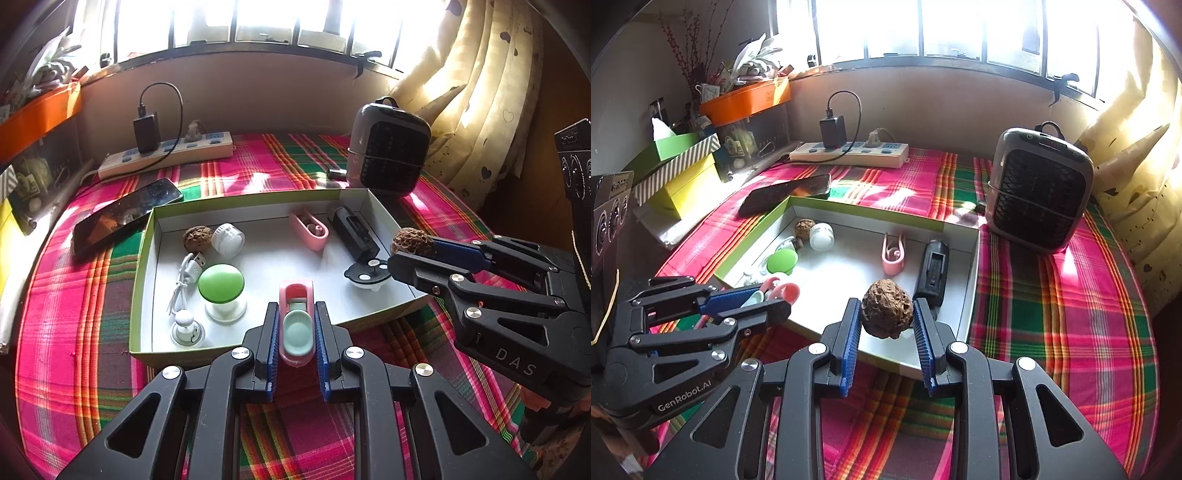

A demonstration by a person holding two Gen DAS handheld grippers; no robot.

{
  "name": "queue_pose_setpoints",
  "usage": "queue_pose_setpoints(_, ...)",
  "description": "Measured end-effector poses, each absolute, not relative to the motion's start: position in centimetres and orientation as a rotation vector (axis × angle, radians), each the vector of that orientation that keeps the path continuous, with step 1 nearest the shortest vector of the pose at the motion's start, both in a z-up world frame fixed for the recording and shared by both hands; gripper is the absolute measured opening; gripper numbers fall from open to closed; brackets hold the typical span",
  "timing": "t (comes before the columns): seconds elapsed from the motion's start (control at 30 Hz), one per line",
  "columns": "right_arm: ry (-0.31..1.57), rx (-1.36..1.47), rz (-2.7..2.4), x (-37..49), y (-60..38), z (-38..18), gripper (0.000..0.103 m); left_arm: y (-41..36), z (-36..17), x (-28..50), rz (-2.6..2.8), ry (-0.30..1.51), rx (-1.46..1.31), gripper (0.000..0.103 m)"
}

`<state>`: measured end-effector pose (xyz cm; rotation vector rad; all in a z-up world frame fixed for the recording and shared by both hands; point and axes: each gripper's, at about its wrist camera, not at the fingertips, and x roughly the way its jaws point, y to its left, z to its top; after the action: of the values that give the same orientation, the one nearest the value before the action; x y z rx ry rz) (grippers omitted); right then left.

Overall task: Organize objects
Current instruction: 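Lift the pink-teal item and walnut, carry both over the box and lower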

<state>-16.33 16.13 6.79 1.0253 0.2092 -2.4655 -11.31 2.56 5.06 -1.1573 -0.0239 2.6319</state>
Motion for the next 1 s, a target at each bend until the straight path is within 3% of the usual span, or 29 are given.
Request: queue_pose_setpoints(1.0,0.308,1.162,-2.373,-21.5,13.3,3.4,0.03,3.0,3.1,-16.8,2.63,0.059,-1.221,0.016)
